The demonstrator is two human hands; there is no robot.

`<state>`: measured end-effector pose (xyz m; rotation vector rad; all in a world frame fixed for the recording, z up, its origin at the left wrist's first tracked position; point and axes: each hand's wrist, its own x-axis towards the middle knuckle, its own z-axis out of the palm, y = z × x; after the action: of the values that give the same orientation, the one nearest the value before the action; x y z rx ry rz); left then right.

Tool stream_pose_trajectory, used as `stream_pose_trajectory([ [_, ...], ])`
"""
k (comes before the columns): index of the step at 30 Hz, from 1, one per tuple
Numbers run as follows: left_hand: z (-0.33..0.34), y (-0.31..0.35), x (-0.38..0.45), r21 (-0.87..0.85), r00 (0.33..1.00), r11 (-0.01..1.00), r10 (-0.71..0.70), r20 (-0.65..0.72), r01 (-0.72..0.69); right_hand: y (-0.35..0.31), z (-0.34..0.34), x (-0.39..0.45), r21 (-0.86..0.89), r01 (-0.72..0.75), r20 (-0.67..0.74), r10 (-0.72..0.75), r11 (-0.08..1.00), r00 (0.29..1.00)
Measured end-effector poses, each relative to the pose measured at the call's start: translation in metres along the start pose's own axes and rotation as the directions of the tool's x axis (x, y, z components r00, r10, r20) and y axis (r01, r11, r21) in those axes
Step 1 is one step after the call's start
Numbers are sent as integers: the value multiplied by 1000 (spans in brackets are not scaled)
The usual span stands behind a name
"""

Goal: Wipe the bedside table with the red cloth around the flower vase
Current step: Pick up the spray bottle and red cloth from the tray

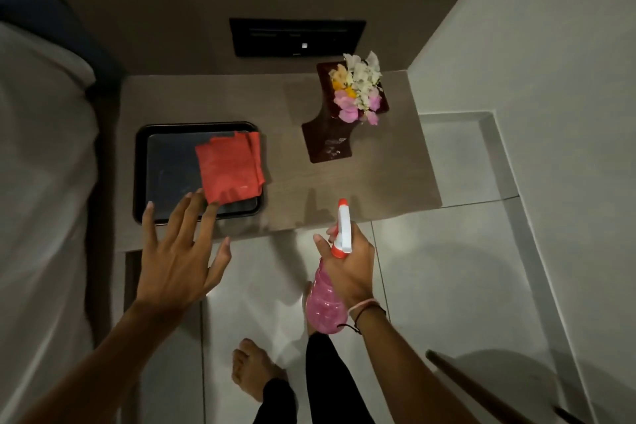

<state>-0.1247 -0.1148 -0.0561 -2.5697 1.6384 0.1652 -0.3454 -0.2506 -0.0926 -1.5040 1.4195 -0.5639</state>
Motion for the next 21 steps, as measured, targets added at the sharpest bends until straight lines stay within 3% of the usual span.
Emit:
stream_pose_trajectory([
  [6,2,-19,-10,-12,999,999,-45,-11,44,-1,11,-6,24,-3,33,2,1000,999],
  [14,12,-61,-39,-26,987,987,-159,-24,159,-52,54,-26,67,223,178,-232,972,956],
  [19,20,-103,-62,-15,965,965,-261,-24,261,-119,105,-15,194,354,295,-398,915,868],
  [21,23,-116,-71,-7,955,956,-294,-36,294,-146,133,-5,249,395,271,-455,884,848],
])
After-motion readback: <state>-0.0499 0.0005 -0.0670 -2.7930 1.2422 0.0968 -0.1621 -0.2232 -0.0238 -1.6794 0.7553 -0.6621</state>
